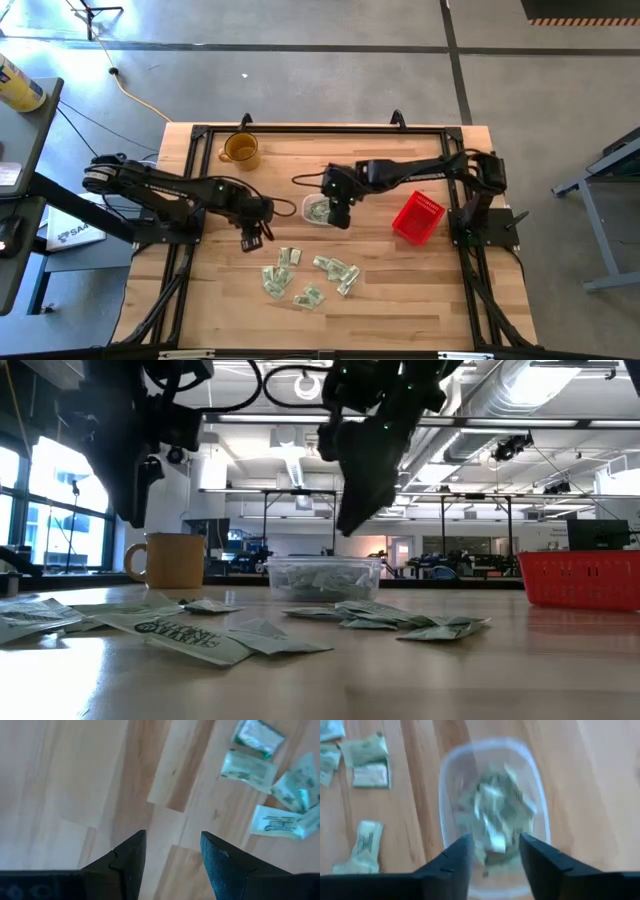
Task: Pick and place items into bin
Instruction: Put the white stevia packet into the transparent bin
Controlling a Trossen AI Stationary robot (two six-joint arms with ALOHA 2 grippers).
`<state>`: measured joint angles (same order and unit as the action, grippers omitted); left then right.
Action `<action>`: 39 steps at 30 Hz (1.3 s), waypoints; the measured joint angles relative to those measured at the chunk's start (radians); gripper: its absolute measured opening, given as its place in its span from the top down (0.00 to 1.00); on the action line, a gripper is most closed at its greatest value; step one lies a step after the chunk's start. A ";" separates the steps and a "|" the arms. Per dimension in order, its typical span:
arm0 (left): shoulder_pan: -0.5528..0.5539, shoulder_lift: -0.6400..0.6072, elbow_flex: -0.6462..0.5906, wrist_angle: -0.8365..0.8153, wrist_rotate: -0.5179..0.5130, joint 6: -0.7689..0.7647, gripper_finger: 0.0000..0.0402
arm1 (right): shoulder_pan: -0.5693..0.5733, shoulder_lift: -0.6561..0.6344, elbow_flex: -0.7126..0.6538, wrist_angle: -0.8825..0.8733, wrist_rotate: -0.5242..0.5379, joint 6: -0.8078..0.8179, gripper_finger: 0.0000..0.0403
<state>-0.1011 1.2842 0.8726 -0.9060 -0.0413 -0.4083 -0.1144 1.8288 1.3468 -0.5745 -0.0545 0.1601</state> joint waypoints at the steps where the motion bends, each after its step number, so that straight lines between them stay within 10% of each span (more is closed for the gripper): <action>1: -0.008 0.000 0.000 0.009 -0.006 -0.008 0.45 | -0.002 -0.004 0.000 -0.032 -0.018 0.017 0.59; 10: -0.023 0.000 0.000 0.046 -0.049 0.039 0.45 | 0.273 -0.125 -0.085 -0.279 0.019 -0.317 0.41; 18: -0.023 0.000 0.000 0.045 -0.066 0.127 0.45 | 0.456 -0.079 -0.186 0.130 0.015 -0.331 0.38; 39: -0.023 0.001 0.000 0.012 -0.054 0.193 0.45 | 0.442 0.083 -0.190 0.057 0.030 -0.089 0.58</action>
<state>-0.1246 1.2848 0.8722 -0.8937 -0.0956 -0.2152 0.3271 1.9114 1.1564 -0.5179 -0.0247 0.0714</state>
